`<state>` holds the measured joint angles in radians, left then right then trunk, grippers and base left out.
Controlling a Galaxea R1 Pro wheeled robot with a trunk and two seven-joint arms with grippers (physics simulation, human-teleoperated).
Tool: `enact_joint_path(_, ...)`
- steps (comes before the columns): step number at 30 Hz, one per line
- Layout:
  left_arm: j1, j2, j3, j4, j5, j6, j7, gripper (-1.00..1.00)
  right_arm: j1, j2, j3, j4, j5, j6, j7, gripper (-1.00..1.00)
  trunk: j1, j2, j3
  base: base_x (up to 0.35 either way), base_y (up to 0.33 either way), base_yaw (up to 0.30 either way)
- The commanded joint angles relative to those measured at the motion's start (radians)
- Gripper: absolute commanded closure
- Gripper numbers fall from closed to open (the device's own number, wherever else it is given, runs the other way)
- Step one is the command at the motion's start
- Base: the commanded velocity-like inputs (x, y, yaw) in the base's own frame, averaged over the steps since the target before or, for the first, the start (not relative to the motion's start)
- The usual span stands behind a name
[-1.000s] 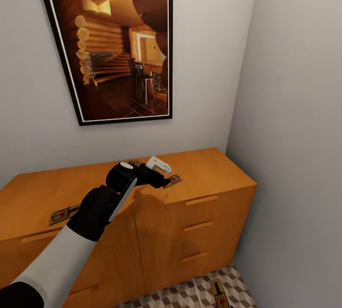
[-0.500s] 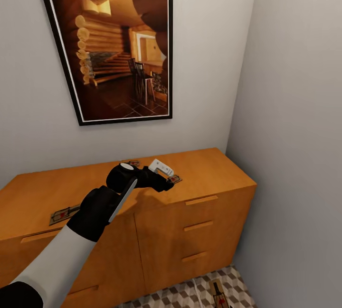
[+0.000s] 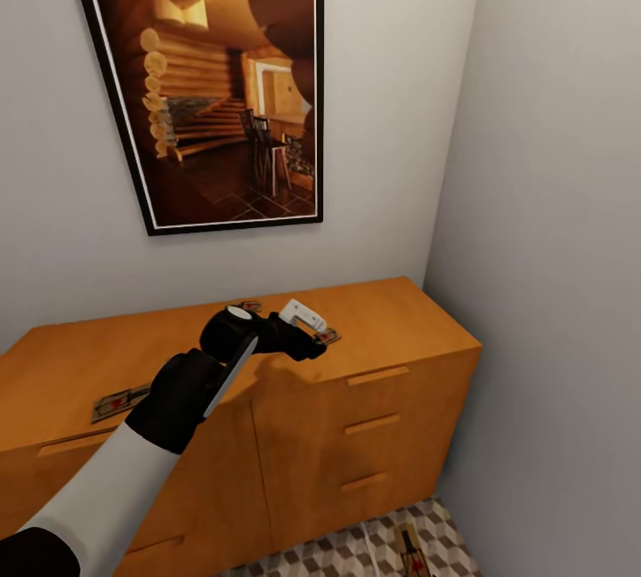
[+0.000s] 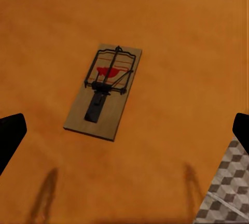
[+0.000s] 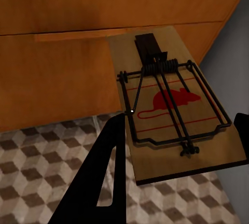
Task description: Take the four mousetraps from the cabinet in the bathroom and place them on the bathroom floor. Make sure all four end up on the same floor surface, and ensure that at least two of them are either under or directly next to the same bathroom sink.
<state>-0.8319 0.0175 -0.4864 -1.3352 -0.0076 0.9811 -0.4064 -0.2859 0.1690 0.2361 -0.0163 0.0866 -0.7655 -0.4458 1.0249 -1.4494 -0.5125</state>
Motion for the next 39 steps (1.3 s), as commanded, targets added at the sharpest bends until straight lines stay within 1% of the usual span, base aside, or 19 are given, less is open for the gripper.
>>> enact_joint_path(1,-0.001,0.001,-0.010,-0.001,-0.002,0.004,-0.002,-1.00,-0.001,0.001,0.002,0.001,0.007,0.000,-0.010,1.00,0.000,-0.001,-0.001,0.108,0.000,0.000)
enact_joint_path(6,-0.001,0.001,-0.029,-0.001,-0.002,0.004,-0.002,-1.00,-0.001,0.006,0.002,0.001,0.007,0.000,-0.010,1.00,0.000,-0.001,-0.001,0.171,0.000,0.000)
enact_joint_path(11,-0.001,0.001,-0.033,0.000,-0.002,0.004,-0.003,-1.00,-0.001,0.006,0.002,0.001,0.007,0.000,-0.010,1.00,0.000,-0.001,-0.001,0.115,0.000,0.000)
enact_joint_path(23,-0.001,0.013,-0.034,0.005,-0.002,0.003,-0.003,-1.00,-0.001,0.006,0.002,0.001,0.007,0.000,-0.010,1.00,0.000,-0.001,-0.001,0.011,0.000,0.000)
enact_joint_path(28,-0.001,0.013,-0.064,0.005,-0.002,0.002,-0.003,-1.00,-0.001,0.006,0.002,0.001,0.007,0.000,-0.010,1.00,0.000,-0.001,-0.001,0.076,0.000,0.000)
enact_joint_path(30,-0.001,0.013,-0.069,0.005,-0.002,0.001,-0.003,-1.00,-0.001,0.006,0.002,0.001,0.007,0.000,-0.010,1.00,0.000,-0.001,-0.001,0.067,0.000,0.000)
enact_joint_path(39,-0.001,0.014,-0.075,0.006,-0.002,0.001,-0.003,-1.00,0.000,0.006,0.002,0.001,0.007,0.000,-0.010,1.00,0.000,-0.001,-0.001,0.015,0.000,0.000)
